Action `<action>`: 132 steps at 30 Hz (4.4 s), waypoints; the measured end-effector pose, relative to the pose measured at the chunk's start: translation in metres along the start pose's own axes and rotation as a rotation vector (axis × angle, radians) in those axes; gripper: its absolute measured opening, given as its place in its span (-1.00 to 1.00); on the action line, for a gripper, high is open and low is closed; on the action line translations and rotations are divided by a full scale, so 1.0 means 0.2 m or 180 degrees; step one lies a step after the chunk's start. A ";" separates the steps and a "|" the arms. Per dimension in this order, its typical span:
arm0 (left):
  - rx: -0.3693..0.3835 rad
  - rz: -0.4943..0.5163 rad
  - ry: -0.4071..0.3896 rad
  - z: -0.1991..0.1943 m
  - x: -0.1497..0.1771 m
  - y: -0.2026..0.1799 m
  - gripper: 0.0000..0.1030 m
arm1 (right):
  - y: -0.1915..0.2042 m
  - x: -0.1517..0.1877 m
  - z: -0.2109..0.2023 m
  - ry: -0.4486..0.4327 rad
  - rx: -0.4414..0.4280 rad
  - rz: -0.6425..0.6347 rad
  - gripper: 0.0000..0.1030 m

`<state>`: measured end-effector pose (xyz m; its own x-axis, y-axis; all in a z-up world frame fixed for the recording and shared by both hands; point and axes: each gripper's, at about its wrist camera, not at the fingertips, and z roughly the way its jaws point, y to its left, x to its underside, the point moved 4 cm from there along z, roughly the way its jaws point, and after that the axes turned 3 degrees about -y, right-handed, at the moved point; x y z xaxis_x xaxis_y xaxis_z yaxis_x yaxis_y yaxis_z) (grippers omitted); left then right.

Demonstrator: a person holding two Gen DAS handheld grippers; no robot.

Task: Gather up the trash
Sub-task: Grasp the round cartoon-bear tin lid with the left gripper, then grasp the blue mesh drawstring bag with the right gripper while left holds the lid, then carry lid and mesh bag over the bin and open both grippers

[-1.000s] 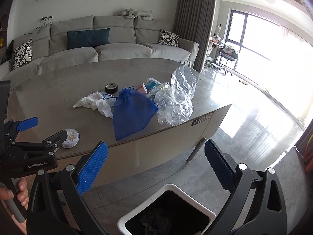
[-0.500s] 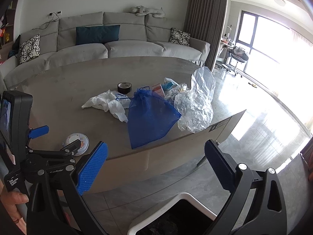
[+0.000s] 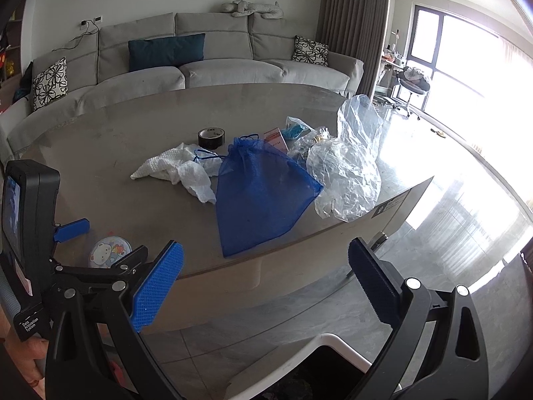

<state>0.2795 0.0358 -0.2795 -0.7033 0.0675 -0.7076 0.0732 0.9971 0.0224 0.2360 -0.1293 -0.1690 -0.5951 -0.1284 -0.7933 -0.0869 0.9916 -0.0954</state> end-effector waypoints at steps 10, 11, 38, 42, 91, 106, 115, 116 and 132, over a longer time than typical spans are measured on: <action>0.0053 -0.0060 -0.0134 -0.06 -0.01 0.04 -1.00 | -0.03 0.00 -0.01 -0.0032 -0.0008 0.0105 0.91; 0.0050 -0.0029 -0.0143 -0.06 -0.01 0.04 -1.00 | -0.03 0.01 -0.02 -0.0033 -0.0006 0.0108 0.91; 0.0175 0.0176 -0.0472 -0.31 0.07 0.00 0.89 | -0.05 0.05 -0.08 -0.0051 -0.0058 0.0199 0.91; 0.0155 0.0055 -0.0209 -0.19 0.09 0.02 0.13 | -0.06 0.05 -0.11 -0.0095 -0.0038 0.0216 0.91; 0.0056 0.0136 -0.0588 -0.44 -0.16 0.01 0.06 | -0.02 -0.06 0.28 -0.0191 -0.0420 0.0011 -0.97; 0.0705 0.0388 -0.0746 -0.72 -0.08 -0.45 0.06 | -0.34 0.07 -0.64 -0.0679 0.0004 0.0279 -0.97; 0.1189 0.0847 -0.0513 -0.73 0.15 -0.91 0.06 | -0.53 0.45 -0.79 -0.0386 0.0565 0.0560 -0.97; 0.1233 0.0885 -0.0489 -0.73 0.18 -0.95 0.06 | -0.55 0.49 -0.79 -0.0373 0.0594 0.0621 -0.97; 0.1463 0.1237 0.0231 -0.50 0.50 -1.24 0.08 | -0.63 0.82 -0.65 -0.0017 0.0678 0.1167 -0.97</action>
<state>0.1209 -0.2006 -0.2849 -0.6092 0.4421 -0.6584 0.6209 0.7824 -0.0492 0.0453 -0.2764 -0.2078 -0.5517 0.2327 -0.8009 0.2971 0.9521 0.0719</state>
